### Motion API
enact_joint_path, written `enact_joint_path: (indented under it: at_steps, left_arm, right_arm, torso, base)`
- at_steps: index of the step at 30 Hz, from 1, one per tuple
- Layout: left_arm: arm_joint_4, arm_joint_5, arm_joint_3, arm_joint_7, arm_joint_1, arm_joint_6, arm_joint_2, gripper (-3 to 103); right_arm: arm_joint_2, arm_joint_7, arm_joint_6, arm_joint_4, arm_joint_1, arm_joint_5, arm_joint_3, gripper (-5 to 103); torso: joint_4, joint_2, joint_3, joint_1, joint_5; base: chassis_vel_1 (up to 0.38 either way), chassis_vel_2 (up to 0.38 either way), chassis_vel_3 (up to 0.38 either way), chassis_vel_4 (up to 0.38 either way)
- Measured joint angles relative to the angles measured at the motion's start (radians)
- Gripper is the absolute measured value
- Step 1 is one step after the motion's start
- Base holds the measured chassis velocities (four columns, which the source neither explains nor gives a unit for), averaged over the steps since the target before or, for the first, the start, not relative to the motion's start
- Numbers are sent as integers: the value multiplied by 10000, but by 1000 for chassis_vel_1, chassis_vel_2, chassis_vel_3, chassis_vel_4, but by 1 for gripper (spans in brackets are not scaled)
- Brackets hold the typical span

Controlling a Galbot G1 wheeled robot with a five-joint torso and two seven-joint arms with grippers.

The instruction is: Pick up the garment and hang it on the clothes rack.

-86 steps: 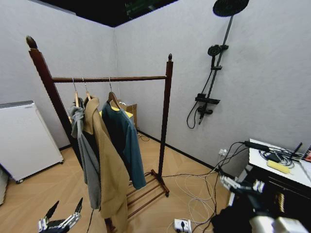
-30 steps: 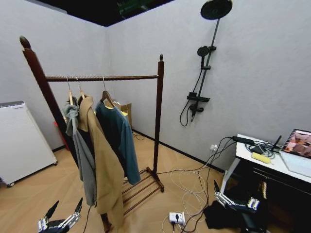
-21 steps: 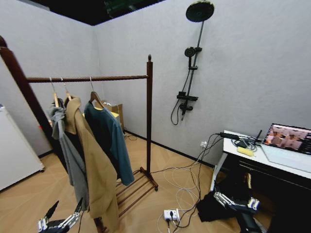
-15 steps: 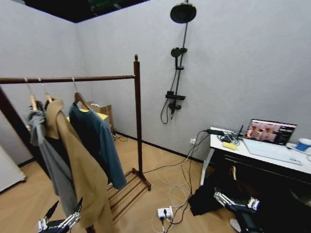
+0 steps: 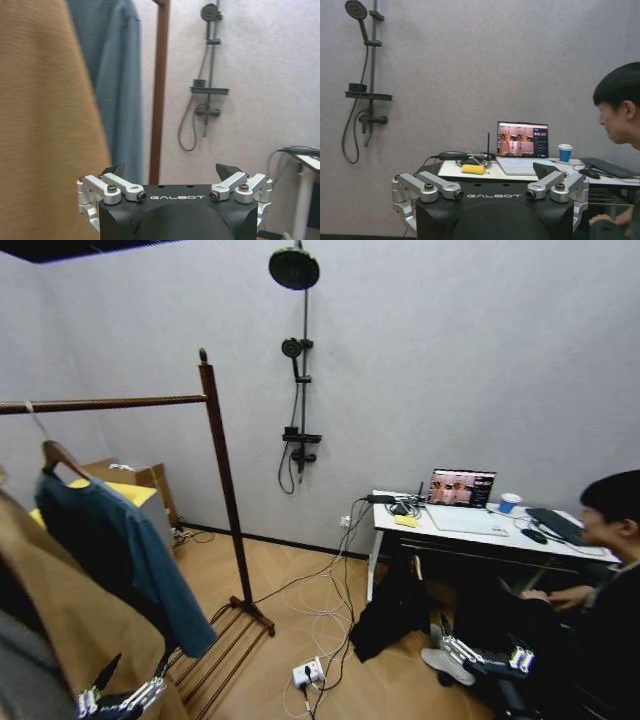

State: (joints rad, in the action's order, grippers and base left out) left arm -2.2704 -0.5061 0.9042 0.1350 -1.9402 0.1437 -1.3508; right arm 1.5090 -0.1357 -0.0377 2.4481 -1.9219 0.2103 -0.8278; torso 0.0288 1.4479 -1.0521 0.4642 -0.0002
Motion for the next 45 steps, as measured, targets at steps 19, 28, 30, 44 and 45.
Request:
enact_joint_path:
  at_steps: [19,28,30,44,45]
  left_arm:
    - [0,0,0,0,0,0,0,100]
    - [0,-1,0,1,0,0,-1,100]
    - [0,0,0,-1,0,0,0,100]
    - [0,0,-1,5,0,0,0,100]
    - [0,0,1,-3,0,0,0,100]
  right_arm:
    - [0,0,0,0,0,0,-1,100]
    - [-1,1,0,0,0,0,0,100]
    - [-1,1,0,0,0,0,0,100]
    - [0,1,1,1,0,1,-1,100]
    - [0,1,1,1,0,0,1,100]
  torso:
    - [1,0,0,0,2]
    - [-4,-1,-1,2,3]
    - [-4,-1,0,2,0]
    - [0,0,0,1,3]
    - [-3,1,1,-1,-6]
  base:
    - [-112,-120,-120,-118]
    - [43,-56,-57,49]
    - [130,-142,-144,122]
    - [241,-250,-242,236]
    - [296,-345,-289,328]
